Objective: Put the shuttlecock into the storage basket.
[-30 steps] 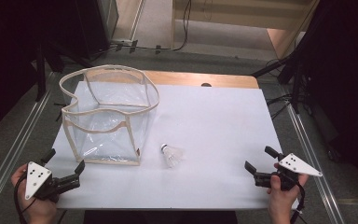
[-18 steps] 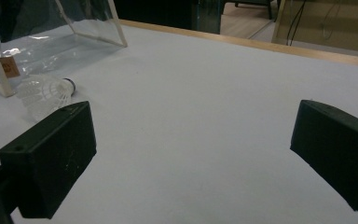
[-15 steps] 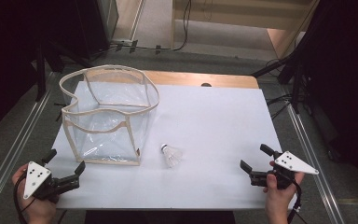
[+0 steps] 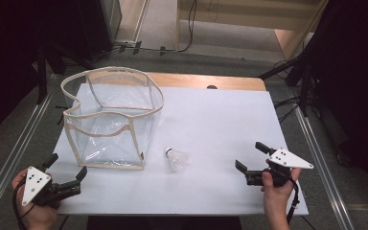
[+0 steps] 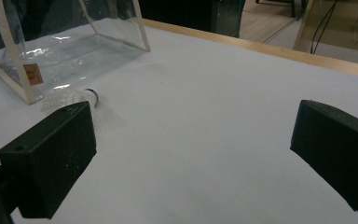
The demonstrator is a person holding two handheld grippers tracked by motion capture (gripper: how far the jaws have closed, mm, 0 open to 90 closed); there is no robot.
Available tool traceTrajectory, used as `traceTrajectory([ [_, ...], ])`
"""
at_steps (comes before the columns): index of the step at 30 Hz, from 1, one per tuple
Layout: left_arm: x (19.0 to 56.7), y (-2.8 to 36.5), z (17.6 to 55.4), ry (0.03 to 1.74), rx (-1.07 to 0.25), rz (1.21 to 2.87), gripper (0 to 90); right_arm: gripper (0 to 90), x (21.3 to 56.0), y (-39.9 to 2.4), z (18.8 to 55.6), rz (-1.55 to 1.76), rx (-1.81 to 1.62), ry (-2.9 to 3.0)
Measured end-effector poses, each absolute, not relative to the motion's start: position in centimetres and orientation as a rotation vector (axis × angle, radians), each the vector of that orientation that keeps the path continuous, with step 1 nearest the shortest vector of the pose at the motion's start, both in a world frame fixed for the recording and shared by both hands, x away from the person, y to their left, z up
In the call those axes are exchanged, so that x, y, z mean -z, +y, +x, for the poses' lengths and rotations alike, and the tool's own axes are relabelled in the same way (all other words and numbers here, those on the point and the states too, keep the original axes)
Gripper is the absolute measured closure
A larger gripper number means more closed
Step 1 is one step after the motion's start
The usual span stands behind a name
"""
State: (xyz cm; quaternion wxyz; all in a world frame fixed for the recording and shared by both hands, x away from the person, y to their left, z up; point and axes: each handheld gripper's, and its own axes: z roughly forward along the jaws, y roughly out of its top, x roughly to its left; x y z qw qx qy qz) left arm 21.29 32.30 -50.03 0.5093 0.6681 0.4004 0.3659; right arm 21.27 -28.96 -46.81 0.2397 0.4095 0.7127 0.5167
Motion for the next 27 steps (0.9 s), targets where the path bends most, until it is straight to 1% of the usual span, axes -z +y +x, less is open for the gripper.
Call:
traceTrajectory([
  [13, 50.0, 32.6, 21.2, 0.962, -0.871, 1.587, 0.0, 0.0, 45.8, -26.0, 22.7, 1.056, -1.446, 2.033],
  [27, 50.0, 32.6, 21.3, 0.955, -0.854, 1.589, 0.0, 0.0, 45.5, -23.2, 23.9, 1.011, -1.461, 2.075],
])
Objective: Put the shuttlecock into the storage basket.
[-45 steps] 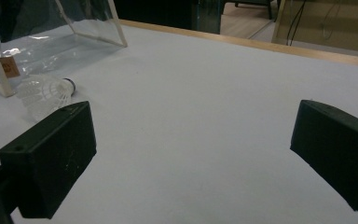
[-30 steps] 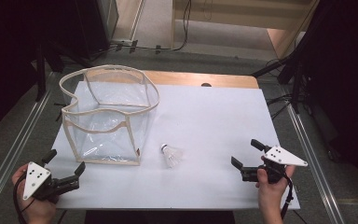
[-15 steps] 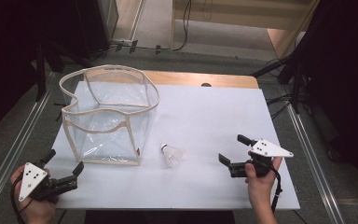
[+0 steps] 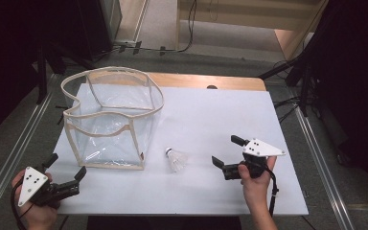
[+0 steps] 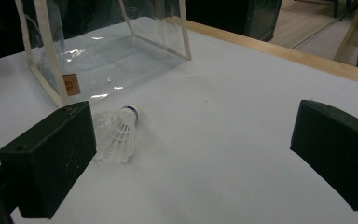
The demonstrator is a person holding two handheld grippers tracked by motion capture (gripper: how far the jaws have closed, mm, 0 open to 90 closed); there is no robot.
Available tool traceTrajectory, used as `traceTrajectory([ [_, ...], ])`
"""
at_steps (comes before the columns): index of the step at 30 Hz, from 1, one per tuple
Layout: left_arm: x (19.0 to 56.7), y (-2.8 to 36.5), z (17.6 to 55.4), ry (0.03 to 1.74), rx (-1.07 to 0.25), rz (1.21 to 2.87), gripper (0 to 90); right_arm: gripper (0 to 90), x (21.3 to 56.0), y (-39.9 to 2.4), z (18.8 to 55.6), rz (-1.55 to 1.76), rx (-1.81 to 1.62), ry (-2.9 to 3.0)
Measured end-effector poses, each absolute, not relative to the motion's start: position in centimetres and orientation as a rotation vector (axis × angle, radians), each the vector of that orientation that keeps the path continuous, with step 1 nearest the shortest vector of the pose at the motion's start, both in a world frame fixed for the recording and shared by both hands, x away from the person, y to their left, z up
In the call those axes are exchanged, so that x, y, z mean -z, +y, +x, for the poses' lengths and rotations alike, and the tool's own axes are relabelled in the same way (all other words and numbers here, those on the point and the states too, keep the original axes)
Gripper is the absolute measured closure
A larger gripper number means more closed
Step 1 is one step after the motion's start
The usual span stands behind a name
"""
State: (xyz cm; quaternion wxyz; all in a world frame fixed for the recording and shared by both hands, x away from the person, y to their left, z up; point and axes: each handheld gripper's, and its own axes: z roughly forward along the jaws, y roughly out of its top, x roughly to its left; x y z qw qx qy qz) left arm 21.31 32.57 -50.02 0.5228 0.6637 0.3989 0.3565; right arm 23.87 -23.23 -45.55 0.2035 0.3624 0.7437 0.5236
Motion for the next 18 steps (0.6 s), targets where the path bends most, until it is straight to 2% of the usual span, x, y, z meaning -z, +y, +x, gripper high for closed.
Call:
traceTrajectory([
  [18, 50.1, 32.4, 21.4, 0.949, -0.856, 1.605, 0.0, 0.0, 45.6, -21.0, 25.2, 0.982, -1.47, 2.12],
])
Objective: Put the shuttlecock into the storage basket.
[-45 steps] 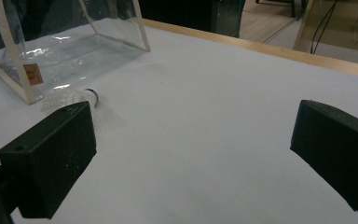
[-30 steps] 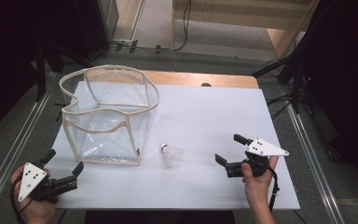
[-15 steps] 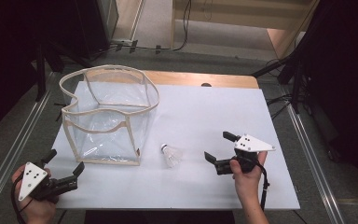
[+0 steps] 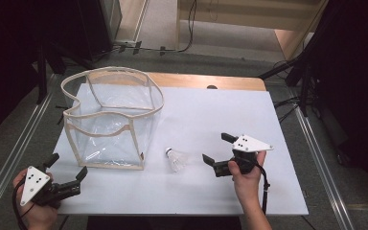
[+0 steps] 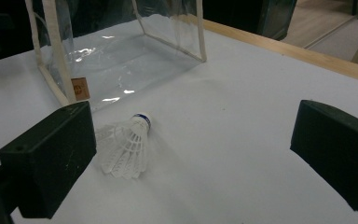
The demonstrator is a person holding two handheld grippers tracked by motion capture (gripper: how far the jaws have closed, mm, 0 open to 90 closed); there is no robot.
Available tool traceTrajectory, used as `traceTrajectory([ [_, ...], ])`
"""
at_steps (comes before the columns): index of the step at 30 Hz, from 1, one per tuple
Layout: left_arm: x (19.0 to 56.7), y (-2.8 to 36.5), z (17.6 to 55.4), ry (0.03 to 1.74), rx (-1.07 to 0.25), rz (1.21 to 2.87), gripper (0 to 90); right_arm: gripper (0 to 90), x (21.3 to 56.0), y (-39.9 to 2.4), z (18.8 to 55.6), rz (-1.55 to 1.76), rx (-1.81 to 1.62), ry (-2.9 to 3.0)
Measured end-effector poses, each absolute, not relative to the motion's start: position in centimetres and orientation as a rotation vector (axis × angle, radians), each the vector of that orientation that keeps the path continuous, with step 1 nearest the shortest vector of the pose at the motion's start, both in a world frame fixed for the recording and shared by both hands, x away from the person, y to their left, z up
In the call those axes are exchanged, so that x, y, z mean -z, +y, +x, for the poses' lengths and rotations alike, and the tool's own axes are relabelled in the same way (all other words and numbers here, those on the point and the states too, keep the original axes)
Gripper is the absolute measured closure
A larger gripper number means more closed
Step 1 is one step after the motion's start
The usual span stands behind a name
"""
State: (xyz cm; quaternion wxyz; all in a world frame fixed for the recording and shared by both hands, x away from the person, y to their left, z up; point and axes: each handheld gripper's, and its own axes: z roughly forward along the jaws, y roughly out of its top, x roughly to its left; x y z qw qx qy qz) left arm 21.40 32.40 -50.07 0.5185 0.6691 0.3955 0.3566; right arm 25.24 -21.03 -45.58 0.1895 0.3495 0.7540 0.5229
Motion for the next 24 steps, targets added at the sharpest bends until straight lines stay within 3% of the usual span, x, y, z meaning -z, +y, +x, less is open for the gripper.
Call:
traceTrajectory([
  [24, 50.1, 32.4, 21.5, 0.95, -0.848, 1.605, 0.0, 0.0, 46.6, -18.4, 26.7, 0.961, -1.449, 2.217],
])
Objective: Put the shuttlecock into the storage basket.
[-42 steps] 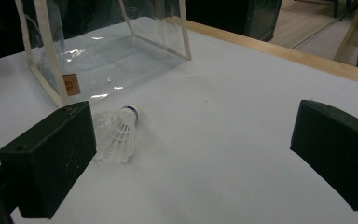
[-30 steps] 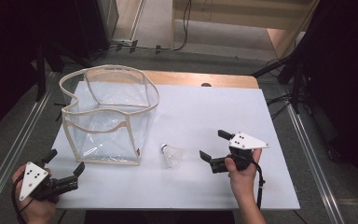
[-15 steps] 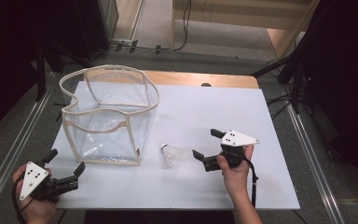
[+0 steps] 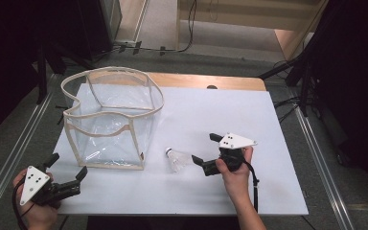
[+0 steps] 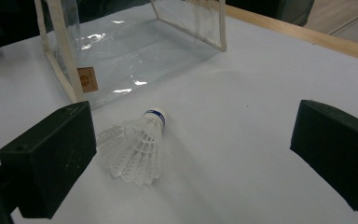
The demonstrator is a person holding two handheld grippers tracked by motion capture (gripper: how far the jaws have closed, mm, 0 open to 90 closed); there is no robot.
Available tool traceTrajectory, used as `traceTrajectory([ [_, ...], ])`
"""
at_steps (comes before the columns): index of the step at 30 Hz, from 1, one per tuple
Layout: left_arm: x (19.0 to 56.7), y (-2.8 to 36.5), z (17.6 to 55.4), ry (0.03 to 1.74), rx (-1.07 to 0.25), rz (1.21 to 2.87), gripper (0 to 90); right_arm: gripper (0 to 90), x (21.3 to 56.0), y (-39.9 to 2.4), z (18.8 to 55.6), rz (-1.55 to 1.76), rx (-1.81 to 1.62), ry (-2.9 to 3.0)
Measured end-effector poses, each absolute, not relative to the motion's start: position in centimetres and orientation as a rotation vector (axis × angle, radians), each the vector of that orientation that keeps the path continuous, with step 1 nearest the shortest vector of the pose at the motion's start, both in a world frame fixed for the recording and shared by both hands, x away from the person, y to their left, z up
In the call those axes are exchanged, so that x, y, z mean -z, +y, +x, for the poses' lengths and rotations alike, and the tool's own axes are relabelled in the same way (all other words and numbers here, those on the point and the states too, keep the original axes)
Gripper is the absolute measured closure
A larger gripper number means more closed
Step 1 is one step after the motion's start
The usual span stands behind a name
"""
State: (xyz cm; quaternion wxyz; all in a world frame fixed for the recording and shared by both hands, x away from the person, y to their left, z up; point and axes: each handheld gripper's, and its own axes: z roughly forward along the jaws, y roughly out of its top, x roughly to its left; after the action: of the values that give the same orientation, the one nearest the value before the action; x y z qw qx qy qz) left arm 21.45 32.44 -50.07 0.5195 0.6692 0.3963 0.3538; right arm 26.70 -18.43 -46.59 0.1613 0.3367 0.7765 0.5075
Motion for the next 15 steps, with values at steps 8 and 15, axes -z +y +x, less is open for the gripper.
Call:
traceTrajectory([
  [8, 50.1, 32.4, 21.5, 0.949, -0.846, 1.607, 0.0, 0.0, 47.1, -17.7, 27.1, 0.96, -1.437, 2.253],
  [15, 50.1, 32.4, 21.5, 0.948, -0.845, 1.609, 0.0, 0.0, 47.7, -17.1, 27.4, 0.957, -1.423, 2.286],
])
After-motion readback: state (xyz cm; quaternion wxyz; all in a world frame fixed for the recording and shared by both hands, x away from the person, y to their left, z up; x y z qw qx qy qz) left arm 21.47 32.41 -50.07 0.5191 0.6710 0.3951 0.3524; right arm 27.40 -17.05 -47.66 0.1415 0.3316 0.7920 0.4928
